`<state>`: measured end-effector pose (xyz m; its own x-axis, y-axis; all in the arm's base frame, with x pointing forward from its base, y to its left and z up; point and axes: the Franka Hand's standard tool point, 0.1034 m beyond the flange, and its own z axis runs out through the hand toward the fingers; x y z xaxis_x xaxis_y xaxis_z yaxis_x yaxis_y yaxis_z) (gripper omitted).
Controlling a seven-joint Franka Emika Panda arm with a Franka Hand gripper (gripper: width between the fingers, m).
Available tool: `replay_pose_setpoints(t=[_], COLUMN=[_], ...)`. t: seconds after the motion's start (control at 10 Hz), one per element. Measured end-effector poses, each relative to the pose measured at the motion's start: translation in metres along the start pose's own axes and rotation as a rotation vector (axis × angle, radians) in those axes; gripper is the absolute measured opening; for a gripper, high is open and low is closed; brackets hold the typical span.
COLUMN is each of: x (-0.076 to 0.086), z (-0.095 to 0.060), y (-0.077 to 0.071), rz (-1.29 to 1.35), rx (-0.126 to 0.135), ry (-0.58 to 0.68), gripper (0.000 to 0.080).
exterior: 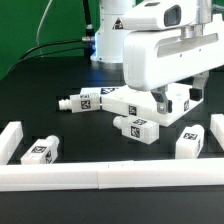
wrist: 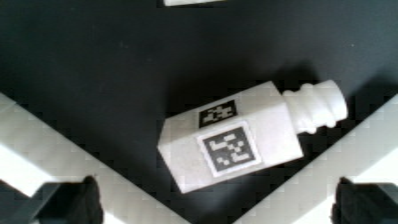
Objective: Assemble square table
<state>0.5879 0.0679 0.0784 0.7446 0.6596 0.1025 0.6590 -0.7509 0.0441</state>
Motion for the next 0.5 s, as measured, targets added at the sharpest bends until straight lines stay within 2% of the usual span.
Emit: replay_pose_setpoints(t=[0.5], x=[-0.0002], z=[0.0001], y=[0.0], rz=[-0.001], rx=[0.0], ry=[0.0], gripper=[0.065])
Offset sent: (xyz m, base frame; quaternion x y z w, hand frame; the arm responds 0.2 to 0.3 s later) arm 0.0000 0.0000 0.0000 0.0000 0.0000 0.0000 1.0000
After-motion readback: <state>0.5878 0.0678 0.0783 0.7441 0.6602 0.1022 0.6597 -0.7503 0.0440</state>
